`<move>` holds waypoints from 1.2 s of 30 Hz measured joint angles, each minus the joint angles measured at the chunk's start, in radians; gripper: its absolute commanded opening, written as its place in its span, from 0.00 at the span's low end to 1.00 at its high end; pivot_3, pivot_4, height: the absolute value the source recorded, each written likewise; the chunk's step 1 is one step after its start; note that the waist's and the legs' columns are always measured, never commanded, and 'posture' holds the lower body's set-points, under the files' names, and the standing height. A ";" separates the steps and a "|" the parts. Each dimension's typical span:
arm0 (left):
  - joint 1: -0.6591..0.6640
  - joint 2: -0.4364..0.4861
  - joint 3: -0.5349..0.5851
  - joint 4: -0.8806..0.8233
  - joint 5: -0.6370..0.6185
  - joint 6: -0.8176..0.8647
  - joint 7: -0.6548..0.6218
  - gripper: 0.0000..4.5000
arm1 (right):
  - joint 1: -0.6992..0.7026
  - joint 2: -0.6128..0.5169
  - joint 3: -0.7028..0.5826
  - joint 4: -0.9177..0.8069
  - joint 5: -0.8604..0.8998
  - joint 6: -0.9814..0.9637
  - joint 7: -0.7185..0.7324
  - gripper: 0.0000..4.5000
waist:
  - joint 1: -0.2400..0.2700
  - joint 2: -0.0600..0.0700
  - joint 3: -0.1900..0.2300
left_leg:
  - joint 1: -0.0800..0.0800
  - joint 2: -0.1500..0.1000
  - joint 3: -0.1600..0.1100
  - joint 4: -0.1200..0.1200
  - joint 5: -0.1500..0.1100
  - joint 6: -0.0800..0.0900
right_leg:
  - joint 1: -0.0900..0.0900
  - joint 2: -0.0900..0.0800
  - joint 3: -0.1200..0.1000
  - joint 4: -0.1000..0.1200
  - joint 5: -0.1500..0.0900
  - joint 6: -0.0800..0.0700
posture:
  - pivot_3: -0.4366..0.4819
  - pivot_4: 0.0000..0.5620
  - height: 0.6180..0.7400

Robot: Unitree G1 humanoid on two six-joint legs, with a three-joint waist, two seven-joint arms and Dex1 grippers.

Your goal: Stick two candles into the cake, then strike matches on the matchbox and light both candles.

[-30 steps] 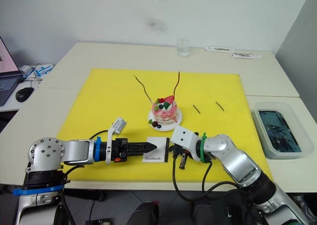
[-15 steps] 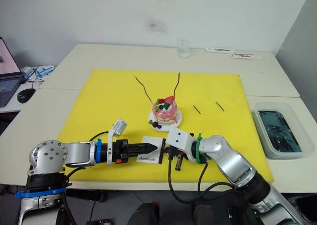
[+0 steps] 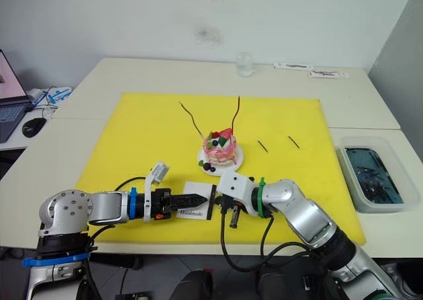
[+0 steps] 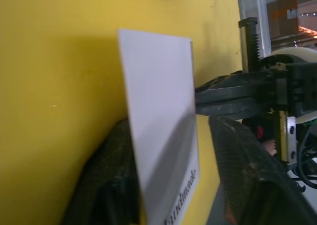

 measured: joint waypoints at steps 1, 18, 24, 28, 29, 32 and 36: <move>0.003 -0.003 0.000 0.000 0.004 -0.002 -0.001 0.22 | -0.001 0.000 0.000 0.000 0.000 0.001 0.000 0.00 | 0.000 0.000 0.000 | 0.000 0.000 0.000 0.000 0.000 0.000 | 0.000 0.000 0.000 0.000 0.000 0.000 | 0.48 0.27 1.00; 0.047 -0.020 0.040 -0.065 0.005 -0.005 -0.022 0.01 | -0.001 0.009 -0.038 -0.020 0.022 -0.001 0.007 0.00 | -0.004 0.000 0.000 | -0.001 0.001 0.000 -0.002 0.000 0.000 | -0.002 0.000 0.000 0.000 -0.001 -0.001 | 0.48 0.27 1.00; 0.094 -0.028 0.112 -0.156 -0.075 0.012 -0.022 0.01 | 0.085 -0.053 -0.236 -0.164 0.105 0.003 -0.007 0.00 | -0.002 0.000 0.000 | -0.008 0.001 -0.003 -0.002 -0.001 -0.002 | -0.006 0.000 -0.003 -0.001 -0.002 -0.001 | 0.48 0.27 1.00; 0.113 -0.030 0.168 -0.208 -0.141 -0.005 -0.012 0.00 | 0.155 -0.058 -0.352 -0.250 0.150 0.034 -0.067 0.13 | -0.003 0.000 0.000 | -0.011 0.001 -0.003 -0.002 -0.001 -0.002 | -0.009 0.000 -0.003 0.000 -0.002 -0.001 | 0.48 0.27 1.00; 0.119 -0.030 0.179 -0.220 -0.157 -0.010 -0.006 0.00 | 0.159 -0.057 -0.379 -0.270 0.160 0.041 -0.083 0.20 | -0.004 0.000 0.000 | -0.011 0.001 -0.003 -0.001 -0.001 -0.001 | -0.009 0.000 -0.003 0.000 -0.002 0.000 | 0.48 0.27 1.00; 0.141 -0.028 0.195 -0.241 -0.202 -0.031 0.006 0.00 | 0.198 -0.050 -0.443 -0.304 0.169 0.048 -0.136 0.44 | -0.003 0.000 0.000 | -0.010 0.001 -0.003 -0.001 -0.001 -0.001 | -0.009 0.001 -0.003 0.000 -0.002 -0.001 | 0.48 0.27 1.00; 0.149 -0.029 0.215 -0.242 -0.256 -0.076 0.062 0.00 | 0.235 -0.018 -0.486 -0.297 0.153 0.041 -0.236 0.76 | -0.003 0.000 0.000 | -0.010 0.001 -0.002 0.000 -0.001 -0.001 | -0.009 0.001 -0.002 0.000 -0.003 -0.003 | 0.48 0.27 1.00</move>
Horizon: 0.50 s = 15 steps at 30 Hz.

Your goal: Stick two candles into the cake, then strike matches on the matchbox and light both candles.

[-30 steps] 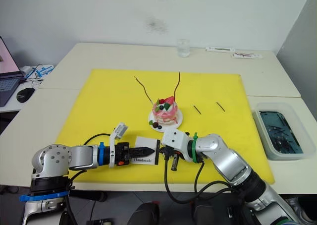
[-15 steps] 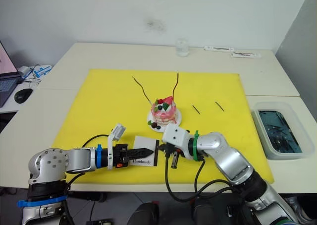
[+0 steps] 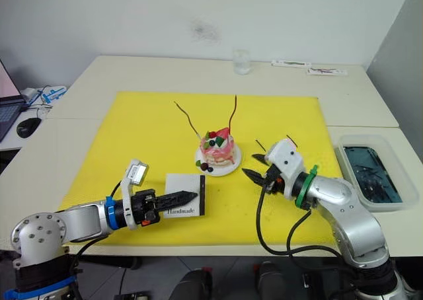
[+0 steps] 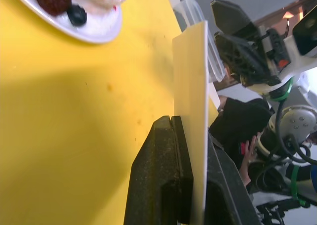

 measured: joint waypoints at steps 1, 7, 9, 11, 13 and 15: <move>0.000 0.000 0.000 0.001 -0.014 -0.012 0.012 0.00 | -0.001 0.003 0.002 0.012 -0.014 -0.012 -0.023 0.84 | 0.000 0.000 0.000 | 0.000 0.000 0.000 0.000 0.000 0.000 | 0.000 0.000 0.001 0.000 0.000 0.000 | 0.48 0.27 1.00; -0.010 0.011 -0.007 0.018 -0.063 -0.063 0.075 0.00 | -0.074 0.065 0.054 0.170 -0.123 -0.048 -0.158 1.00 | -0.001 0.000 0.000 | 0.000 0.000 0.001 0.000 0.000 0.000 | -0.001 0.000 0.001 0.000 0.000 0.000 | 0.48 0.27 1.00; -0.018 0.019 -0.015 0.023 -0.079 -0.078 0.094 0.00 | -0.113 0.108 0.062 0.230 -0.146 -0.047 -0.200 1.00 | 0.000 0.000 0.000 | 0.000 0.000 0.001 0.000 0.000 0.000 | -0.001 0.001 0.001 0.001 0.002 0.002 | 0.48 0.27 1.00; -0.027 0.027 -0.020 0.025 -0.097 -0.091 0.103 0.00 | -0.143 0.127 0.071 0.281 -0.161 -0.047 -0.225 1.00 | 0.000 0.000 0.000 | -0.001 0.000 0.001 0.000 0.000 0.000 | -0.001 0.000 0.001 0.000 0.002 0.002 | 0.48 0.27 1.00; -0.027 0.042 -0.024 0.028 -0.106 -0.105 0.115 0.00 | -0.181 0.144 0.086 0.354 -0.173 -0.053 -0.239 1.00 | 0.000 0.000 0.000 | -0.001 0.000 0.001 0.000 0.000 0.000 | -0.001 0.000 0.001 0.000 0.002 0.002 | 0.48 0.27 1.00; -0.027 0.046 -0.040 0.033 -0.116 -0.116 0.120 0.00 | -0.220 0.160 0.093 0.444 -0.187 -0.060 -0.247 1.00 | 0.000 0.000 0.000 | -0.001 0.000 0.001 0.000 0.000 0.000 | -0.001 0.000 0.001 0.000 0.002 0.002 | 0.48 0.27 1.00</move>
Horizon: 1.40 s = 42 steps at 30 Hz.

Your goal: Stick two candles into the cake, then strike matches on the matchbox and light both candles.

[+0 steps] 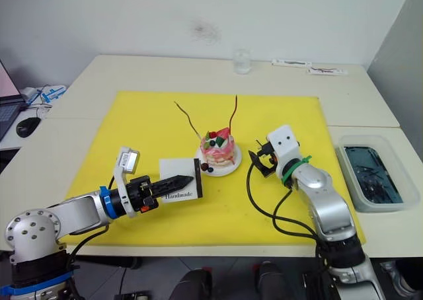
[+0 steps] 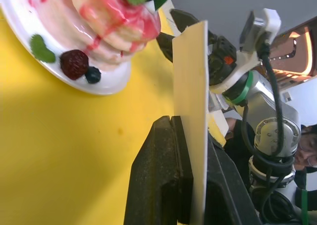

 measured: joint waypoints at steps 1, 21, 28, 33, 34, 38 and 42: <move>0.002 0.000 -0.006 0.006 -0.007 -0.009 0.004 0.00 | -0.022 0.009 0.000 0.049 -0.005 -0.003 -0.007 1.00 | 0.000 0.000 0.000 | 0.000 0.000 0.000 0.000 0.000 0.000 | 0.000 0.000 0.000 0.000 0.000 0.000 | 0.48 0.27 1.00; 0.036 0.035 -0.087 0.008 -0.063 -0.106 0.038 0.00 | -0.153 0.081 -0.028 0.397 -0.014 -0.172 -0.046 0.40 | -0.001 0.000 0.000 | -0.001 0.000 0.000 0.000 0.000 0.000 | -0.001 0.000 0.000 0.001 0.003 -0.004 | 0.48 0.27 1.00; 0.037 0.039 -0.111 0.008 -0.080 -0.130 0.062 0.00 | -0.147 0.099 -0.040 0.395 -0.015 -0.168 -0.063 0.00 | -0.001 0.000 0.000 | -0.001 0.000 0.000 0.000 0.000 0.000 | -0.001 0.000 0.000 0.001 0.003 -0.004 | 0.48 0.27 1.00; 0.038 0.055 -0.119 0.008 -0.102 -0.142 0.071 0.00 | -0.141 0.103 -0.041 0.387 -0.015 -0.161 -0.064 0.00 | -0.001 0.000 0.000 | -0.001 0.000 0.000 0.000 0.000 0.000 | -0.001 0.000 0.000 0.001 0.003 -0.004 | 0.48 0.27 1.00; 0.039 0.055 -0.120 0.008 -0.104 -0.142 0.074 0.00 | -0.141 0.104 -0.041 0.386 -0.015 -0.160 -0.065 0.00 | -0.002 0.000 0.000 | -0.001 0.000 0.000 0.000 0.000 0.000 | -0.001 0.000 0.000 0.001 0.003 -0.004 | 0.48 0.27 1.00; 0.040 0.074 -0.127 0.008 -0.111 -0.144 0.080 0.00 | -0.141 0.111 -0.041 0.381 -0.015 -0.152 -0.077 0.00 | -0.002 0.000 0.000 | -0.001 0.000 0.000 0.000 0.000 0.000 | -0.001 0.001 0.000 0.001 0.003 -0.004 | 0.48 0.27 1.00; 0.044 0.075 -0.128 0.008 -0.113 -0.158 0.081 0.00 | -0.140 0.112 -0.042 0.377 -0.014 -0.149 -0.077 0.00 | -0.002 0.000 0.000 | -0.001 0.000 0.000 0.000 0.000 0.000 | -0.001 0.001 0.000 0.001 0.003 -0.004 | 0.48 0.27 1.00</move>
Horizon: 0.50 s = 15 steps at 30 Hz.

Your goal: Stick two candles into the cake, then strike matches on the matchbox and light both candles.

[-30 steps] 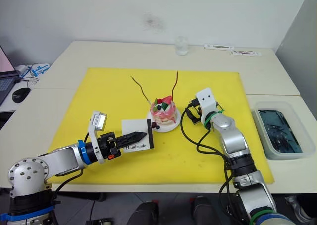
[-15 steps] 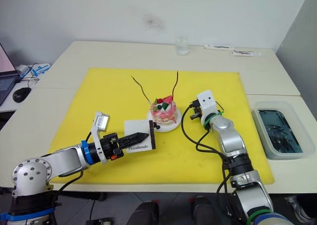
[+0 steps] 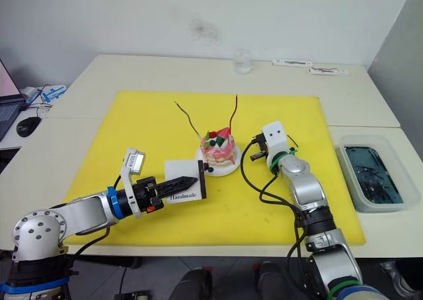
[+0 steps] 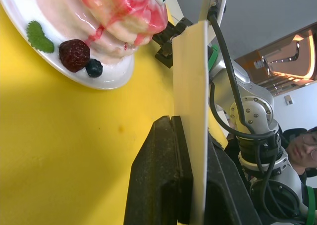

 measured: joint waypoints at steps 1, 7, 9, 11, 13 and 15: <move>0.002 0.000 0.000 0.000 -0.001 -0.004 0.000 0.00 | 0.002 0.000 0.000 -0.003 0.000 0.001 0.000 0.00 | 0.000 0.000 0.000 | 0.000 0.000 0.000 0.000 0.000 0.000 | 0.000 0.000 0.000 0.000 0.000 0.000 | 0.48 0.27 1.00; 0.011 0.000 -0.010 -0.001 -0.004 -0.021 0.000 0.00 | 0.029 0.000 0.000 -0.069 0.010 0.040 0.008 0.00 | 0.000 0.000 0.000 | 0.000 0.000 0.000 0.000 0.000 0.000 | 0.000 0.000 0.000 0.000 0.000 0.000 | 0.48 0.27 1.00; 0.013 0.000 -0.012 -0.002 -0.012 -0.023 0.001 0.00 | 0.042 -0.002 0.000 -0.097 0.011 0.056 0.016 0.00 | 0.000 0.000 0.000 | 0.000 0.000 0.000 0.000 0.000 0.000 | 0.000 0.000 0.000 0.000 0.000 0.000 | 0.48 0.27 1.00; 0.013 0.002 -0.017 -0.002 -0.021 -0.024 0.000 0.00 | 0.070 -0.011 0.000 -0.167 0.014 0.088 0.025 0.00 | 0.001 0.000 0.000 | 0.000 0.000 0.000 0.000 0.000 0.000 | 0.000 0.000 0.000 0.000 0.000 0.000 | 0.48 0.27 1.00; 0.014 0.007 -0.020 -0.002 -0.027 -0.024 0.000 0.00 | 0.097 -0.019 0.001 -0.237 0.021 0.117 0.039 0.00 | 0.001 0.000 0.000 | -0.001 0.000 0.000 0.000 0.000 0.000 | -0.001 0.000 0.000 0.000 0.000 0.000 | 0.48 0.27 1.00; 0.014 0.012 -0.022 -0.002 -0.034 -0.024 0.000 0.00 | 0.120 -0.033 0.002 -0.295 0.024 0.143 0.052 0.00 | 0.001 0.000 0.000 | -0.001 0.000 0.000 0.000 0.000 0.000 | -0.001 0.000 0.000 0.000 0.000 0.000 | 0.48 0.27 1.00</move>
